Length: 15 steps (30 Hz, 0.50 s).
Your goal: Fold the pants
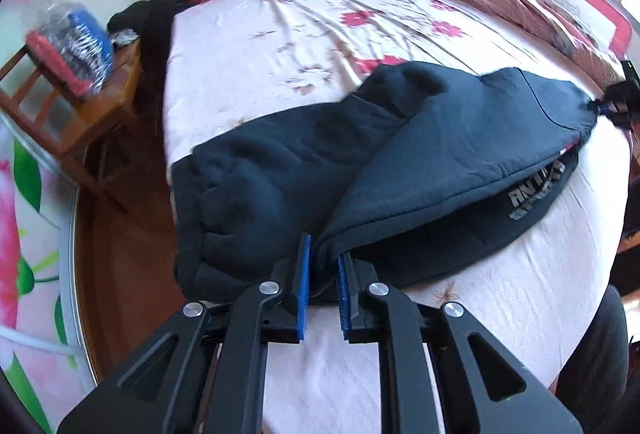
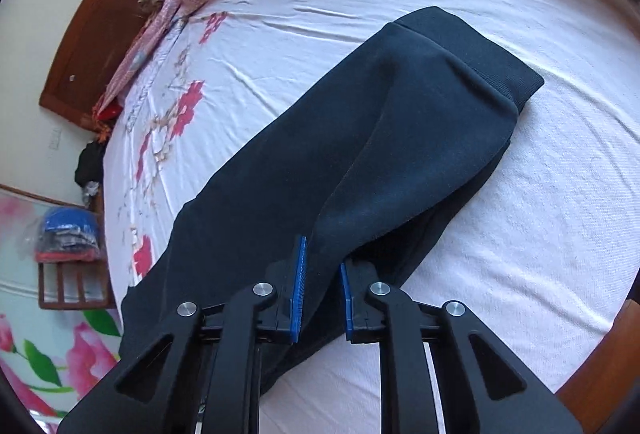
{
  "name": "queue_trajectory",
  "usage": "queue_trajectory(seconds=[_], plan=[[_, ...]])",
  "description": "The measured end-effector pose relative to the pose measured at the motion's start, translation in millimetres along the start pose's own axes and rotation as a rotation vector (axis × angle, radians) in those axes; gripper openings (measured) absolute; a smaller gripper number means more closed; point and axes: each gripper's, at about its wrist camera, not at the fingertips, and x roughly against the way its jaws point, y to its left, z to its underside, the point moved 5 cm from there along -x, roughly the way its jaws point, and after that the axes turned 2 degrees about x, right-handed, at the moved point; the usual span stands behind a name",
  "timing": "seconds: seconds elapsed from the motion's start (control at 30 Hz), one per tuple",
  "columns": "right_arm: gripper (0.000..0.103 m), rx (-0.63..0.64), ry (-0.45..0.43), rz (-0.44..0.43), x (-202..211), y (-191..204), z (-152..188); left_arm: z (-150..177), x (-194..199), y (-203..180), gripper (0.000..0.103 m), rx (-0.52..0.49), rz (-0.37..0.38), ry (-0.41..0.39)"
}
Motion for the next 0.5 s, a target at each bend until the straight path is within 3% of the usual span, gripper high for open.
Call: queue_trajectory(seconds=[0.17,0.37,0.5], plan=[[0.014,-0.003,0.033,0.038,-4,-14,13,3,3,4,0.011,-0.072,-0.028,-0.001],[0.014,-0.101,0.038,0.126,-17,-54,16,33,-28,-13,0.012,-0.161,-0.039,0.088],[0.018,-0.066,0.077,0.164,-6,-34,35,37,-14,-22,0.015,-0.136,-0.055,0.034]])
